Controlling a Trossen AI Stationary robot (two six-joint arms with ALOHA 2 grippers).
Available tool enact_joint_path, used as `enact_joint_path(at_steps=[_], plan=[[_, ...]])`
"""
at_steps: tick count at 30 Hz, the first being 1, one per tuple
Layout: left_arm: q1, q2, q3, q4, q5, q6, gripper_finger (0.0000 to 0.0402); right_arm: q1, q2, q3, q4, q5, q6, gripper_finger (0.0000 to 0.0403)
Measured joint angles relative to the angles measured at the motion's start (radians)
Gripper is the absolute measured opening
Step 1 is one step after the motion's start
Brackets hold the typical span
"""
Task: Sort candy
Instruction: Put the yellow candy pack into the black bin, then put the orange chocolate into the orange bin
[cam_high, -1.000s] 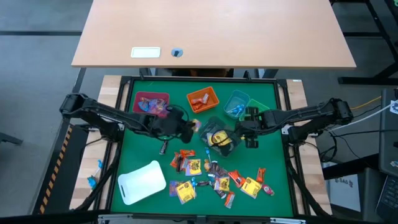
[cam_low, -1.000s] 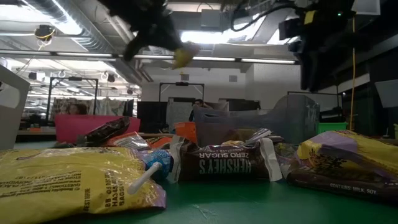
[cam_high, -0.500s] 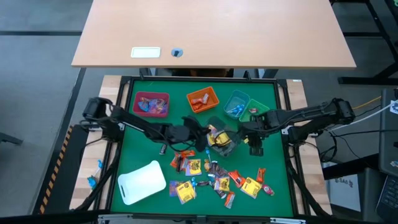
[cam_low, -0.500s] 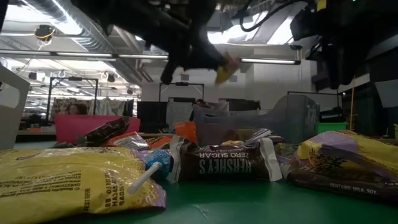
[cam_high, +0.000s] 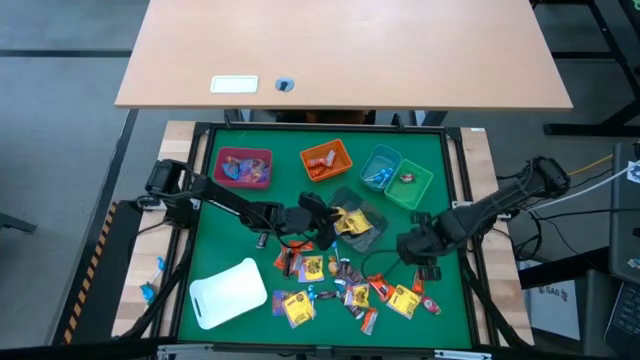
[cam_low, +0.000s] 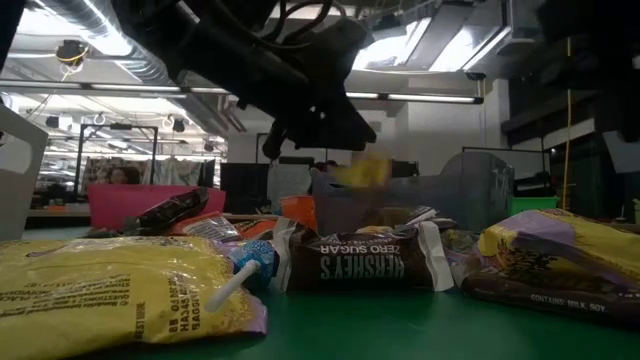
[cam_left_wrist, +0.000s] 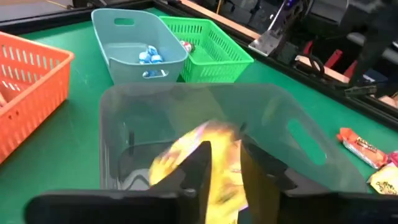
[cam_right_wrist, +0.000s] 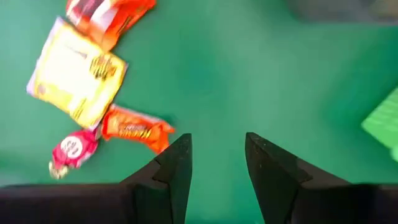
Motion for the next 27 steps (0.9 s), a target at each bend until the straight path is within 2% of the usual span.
enact_joint_path(at_steps=[5, 9, 16, 27], plan=[[0.002, 0.0, 0.0, 0.0, 0.0, 0.0, 0.0119, 0.088, 0.001, -0.039, -0.001, 0.0, 0.065, 0.0147], [0.002, 0.0, 0.0, -0.001, 0.0, 0.0, 0.0133, 0.137, 0.001, -0.055, -0.001, -0.016, 0.065, 0.0147], [0.002, 0.0, 0.0, -0.001, 0.001, -0.003, 0.0135, 0.142, 0.001, -0.055, 0.003, -0.051, 0.064, 0.0147], [0.002, 0.0, 0.0, 0.0, 0.002, -0.002, 0.0135, 0.142, 0.108, -0.055, 0.028, -0.006, 0.034, 0.0147]])
